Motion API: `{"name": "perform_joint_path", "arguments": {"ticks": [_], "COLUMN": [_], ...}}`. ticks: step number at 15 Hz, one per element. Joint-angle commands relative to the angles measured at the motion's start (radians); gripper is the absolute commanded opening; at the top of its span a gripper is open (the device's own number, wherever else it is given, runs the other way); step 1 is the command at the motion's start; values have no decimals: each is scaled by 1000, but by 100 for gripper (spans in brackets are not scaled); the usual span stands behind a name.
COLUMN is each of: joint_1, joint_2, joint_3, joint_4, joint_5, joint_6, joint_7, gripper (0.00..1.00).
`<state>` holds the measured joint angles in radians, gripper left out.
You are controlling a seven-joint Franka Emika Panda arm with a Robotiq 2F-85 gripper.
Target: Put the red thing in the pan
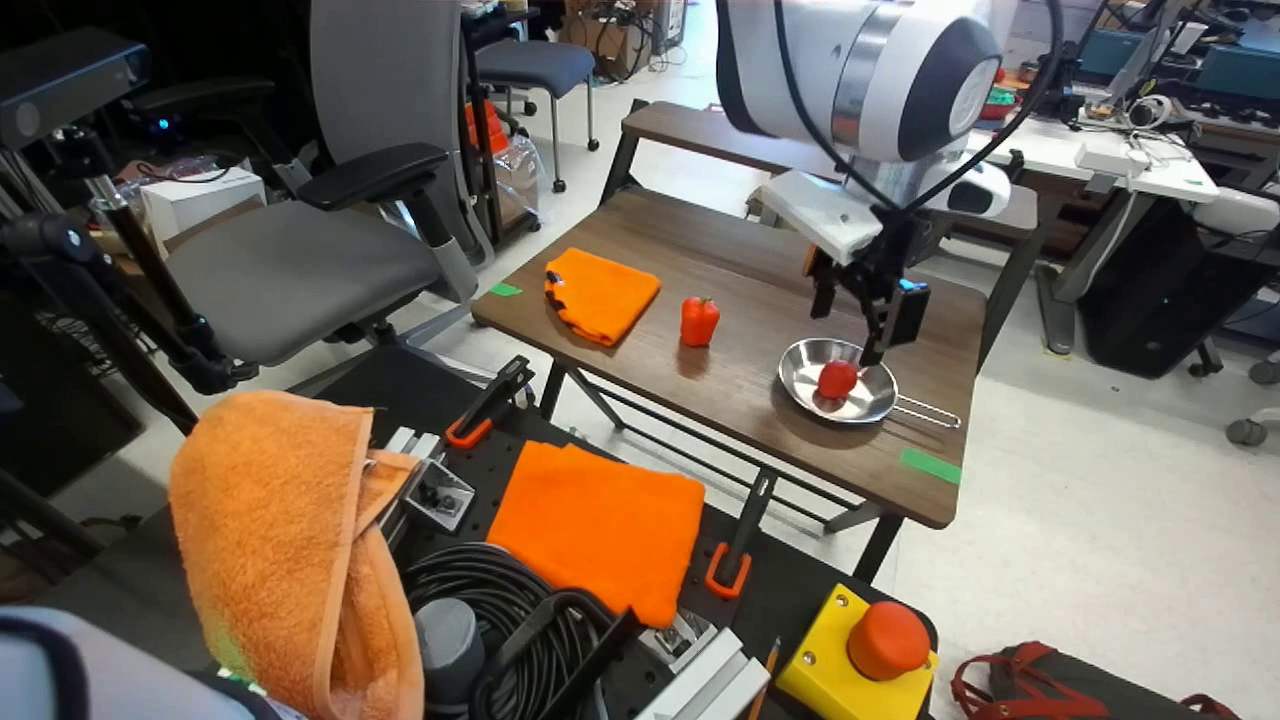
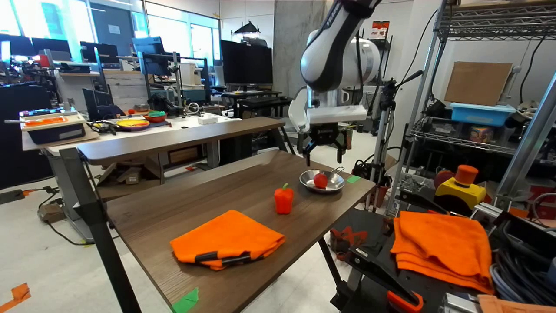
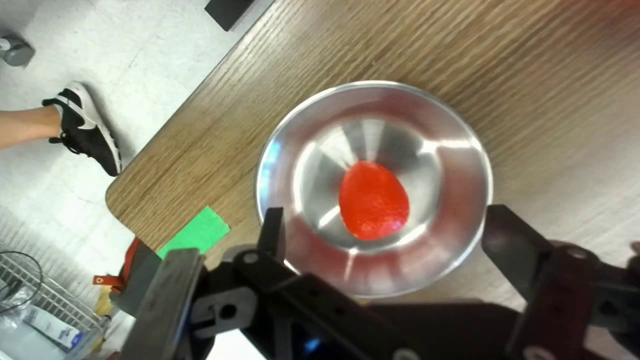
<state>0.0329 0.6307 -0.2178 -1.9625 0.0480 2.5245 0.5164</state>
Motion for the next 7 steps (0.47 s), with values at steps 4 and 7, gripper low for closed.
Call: {"name": "perform_joint_path", "arguments": {"ticks": [4, 7], "joint_1": [-85, -90], "joint_2": [-234, -352], "joint_3": [83, 88], "joint_4": [-110, -157], "joint_5": [108, 108], "joint_6": [-81, -177], "joint_7": [-164, -169], "gripper": [100, 100]}}
